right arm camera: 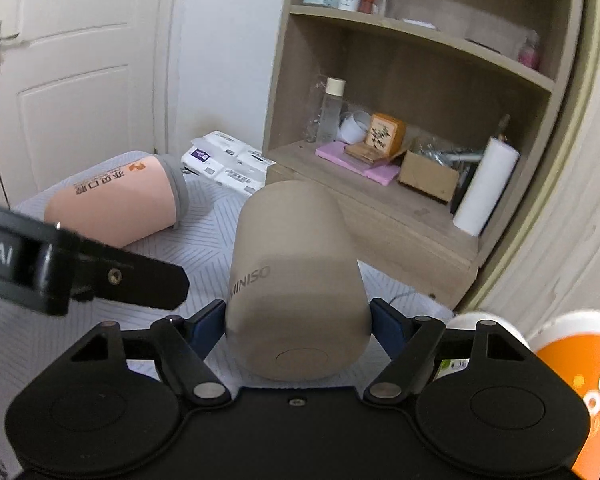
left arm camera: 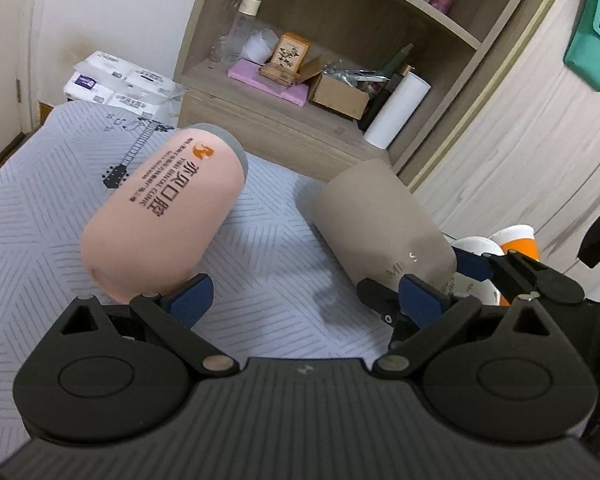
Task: Flip cup upright
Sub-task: 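Move the right tool to the beige tumbler and close its fingers around it, then rotate the right tool to stand the beige tumbler upright while the left tool steadies it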
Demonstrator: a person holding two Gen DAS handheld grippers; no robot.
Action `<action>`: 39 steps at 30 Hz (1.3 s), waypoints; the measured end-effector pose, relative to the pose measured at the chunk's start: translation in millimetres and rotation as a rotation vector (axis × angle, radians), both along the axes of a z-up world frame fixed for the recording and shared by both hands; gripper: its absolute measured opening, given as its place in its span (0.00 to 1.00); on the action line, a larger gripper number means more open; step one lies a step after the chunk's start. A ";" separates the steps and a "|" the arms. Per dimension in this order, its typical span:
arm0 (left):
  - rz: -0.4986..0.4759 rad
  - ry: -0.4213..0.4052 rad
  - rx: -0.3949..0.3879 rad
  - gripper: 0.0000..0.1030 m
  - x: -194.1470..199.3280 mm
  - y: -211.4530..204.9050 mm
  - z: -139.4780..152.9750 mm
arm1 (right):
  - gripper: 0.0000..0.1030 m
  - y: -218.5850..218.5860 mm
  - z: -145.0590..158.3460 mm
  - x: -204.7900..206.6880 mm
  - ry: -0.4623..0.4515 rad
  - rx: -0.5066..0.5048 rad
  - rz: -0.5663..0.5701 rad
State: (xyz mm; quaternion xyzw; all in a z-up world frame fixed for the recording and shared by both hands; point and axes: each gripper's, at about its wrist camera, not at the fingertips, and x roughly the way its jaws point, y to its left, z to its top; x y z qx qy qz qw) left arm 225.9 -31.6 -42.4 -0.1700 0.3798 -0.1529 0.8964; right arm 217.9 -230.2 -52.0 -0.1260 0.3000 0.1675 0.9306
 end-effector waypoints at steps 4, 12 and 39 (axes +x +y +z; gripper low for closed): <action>-0.018 0.019 -0.038 0.97 -1.1 1.8 -3.2 | 0.79 -1.4 1.4 -9.4 0.033 0.038 -0.029; -0.054 0.053 -0.138 0.97 -11.5 2.5 -9.8 | 0.79 1.6 1.8 -47.3 0.086 0.073 -0.051; -0.269 0.221 -0.393 0.65 -42.4 28.4 -28.5 | 0.80 5.8 17.1 -104.3 0.382 0.203 -0.051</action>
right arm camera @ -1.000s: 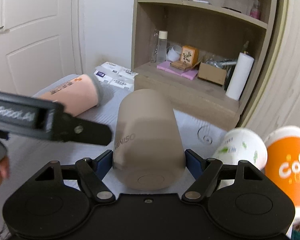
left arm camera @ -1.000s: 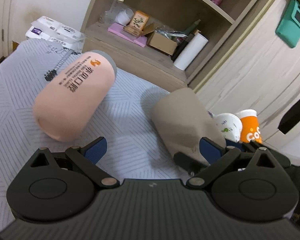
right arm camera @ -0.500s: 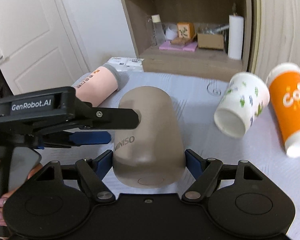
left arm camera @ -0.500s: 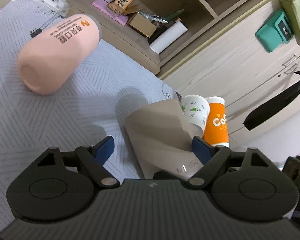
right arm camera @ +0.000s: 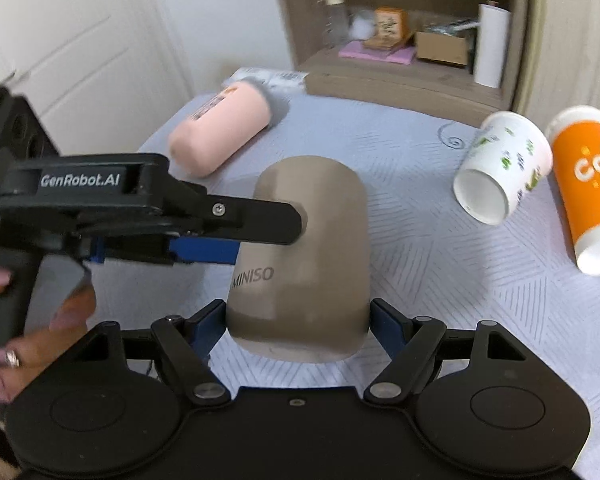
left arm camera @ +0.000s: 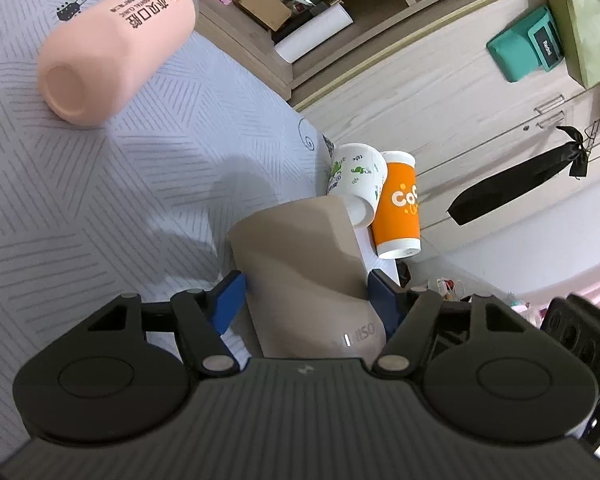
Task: Flip cup upright
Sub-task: 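Rotate the right tool to stand the beige tumbler upright while the left tool steadies it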
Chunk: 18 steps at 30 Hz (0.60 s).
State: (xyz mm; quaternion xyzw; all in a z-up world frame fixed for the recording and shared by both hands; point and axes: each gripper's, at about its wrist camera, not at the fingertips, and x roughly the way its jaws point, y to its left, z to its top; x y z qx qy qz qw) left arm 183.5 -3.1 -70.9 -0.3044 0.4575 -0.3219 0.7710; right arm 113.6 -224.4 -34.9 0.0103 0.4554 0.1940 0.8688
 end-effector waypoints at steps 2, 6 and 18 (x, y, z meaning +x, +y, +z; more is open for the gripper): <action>-0.004 -0.001 0.000 0.65 0.3 1.3 0.0 | 0.80 -1.6 2.8 4.8 0.011 -0.003 0.030; -0.014 0.018 -0.019 0.66 2.7 1.2 -3.0 | 0.80 -9.3 11.1 18.3 0.013 0.037 0.047; -0.031 0.041 -0.030 0.70 8.4 -4.5 -6.3 | 0.81 -11.6 2.9 24.7 0.029 0.090 0.032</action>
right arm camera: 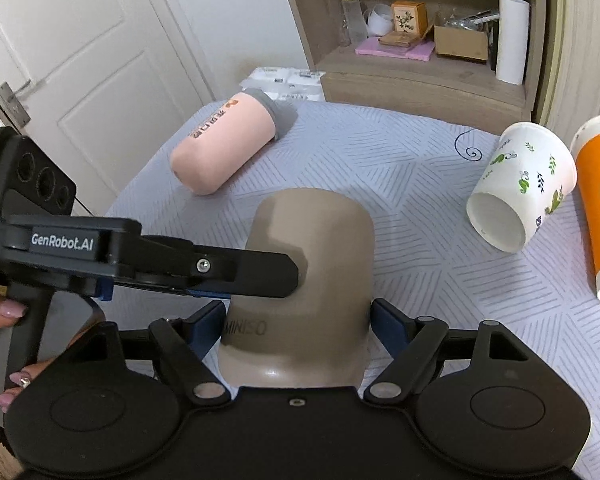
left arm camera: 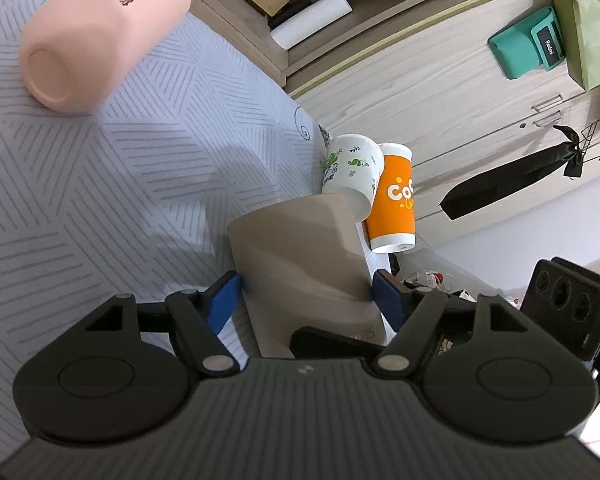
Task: Flip cup upright
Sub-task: 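Rotate the right tool to stand the beige tumbler upright while the left tool steadies it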
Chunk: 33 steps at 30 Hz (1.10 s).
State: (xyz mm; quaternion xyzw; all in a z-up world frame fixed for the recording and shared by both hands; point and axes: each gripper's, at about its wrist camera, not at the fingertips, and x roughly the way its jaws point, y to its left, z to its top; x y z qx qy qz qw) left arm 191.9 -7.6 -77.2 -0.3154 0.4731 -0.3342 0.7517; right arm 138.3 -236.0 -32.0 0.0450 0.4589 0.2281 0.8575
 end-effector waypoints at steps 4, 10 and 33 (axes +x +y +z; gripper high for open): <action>-0.012 -0.045 0.021 0.70 -7.6 -4.4 4.7 | 0.81 -2.9 -1.9 -8.4 -0.044 0.006 0.009; -0.016 -0.168 0.105 0.70 -35.4 -12.5 23.0 | 0.81 -4.0 -2.2 -34.9 -0.148 0.017 0.052; -0.042 -0.530 0.372 0.69 -105.8 -22.3 59.7 | 0.80 17.6 -0.2 -92.7 -0.466 -0.087 0.147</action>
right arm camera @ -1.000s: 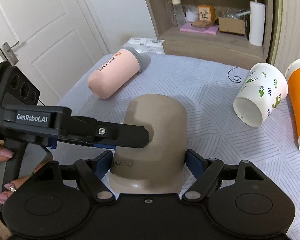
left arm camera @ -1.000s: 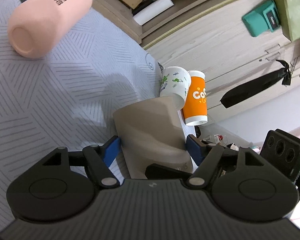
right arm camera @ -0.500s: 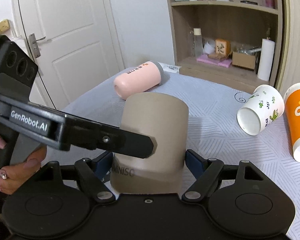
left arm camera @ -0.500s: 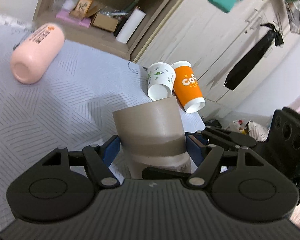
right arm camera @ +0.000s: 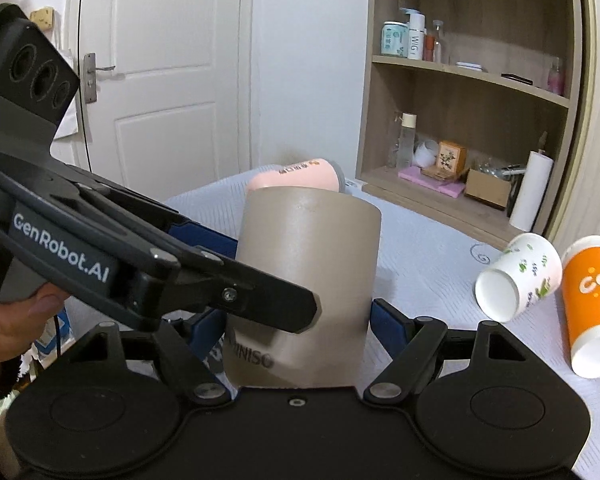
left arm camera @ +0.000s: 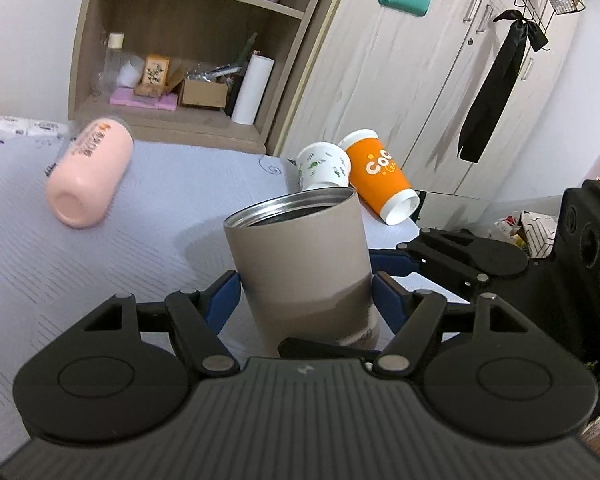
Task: Flip cup upright
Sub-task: 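Rotate the right tool to stand the beige tumbler upright while the left tool steadies it, then open the right tool's fingers and pull back from the upright tumbler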
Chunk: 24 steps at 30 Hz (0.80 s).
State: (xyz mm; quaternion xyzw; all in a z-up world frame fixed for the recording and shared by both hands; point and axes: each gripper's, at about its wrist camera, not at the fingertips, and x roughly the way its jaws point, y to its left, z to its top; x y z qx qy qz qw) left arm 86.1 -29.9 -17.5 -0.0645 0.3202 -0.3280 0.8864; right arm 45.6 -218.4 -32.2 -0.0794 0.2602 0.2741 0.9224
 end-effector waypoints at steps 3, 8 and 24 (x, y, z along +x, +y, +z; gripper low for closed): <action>0.006 -0.033 0.023 0.69 1.3 1.7 4.0 | 0.80 7.7 0.0 3.4 -0.022 0.004 -0.002; 0.014 -0.085 0.053 0.67 9.8 1.0 9.3 | 0.80 20.6 -2.1 10.8 -0.094 -0.025 -0.032; 0.020 -0.185 0.084 0.68 40.7 -22.6 1.8 | 0.80 23.8 -16.5 45.1 -0.168 -0.078 -0.145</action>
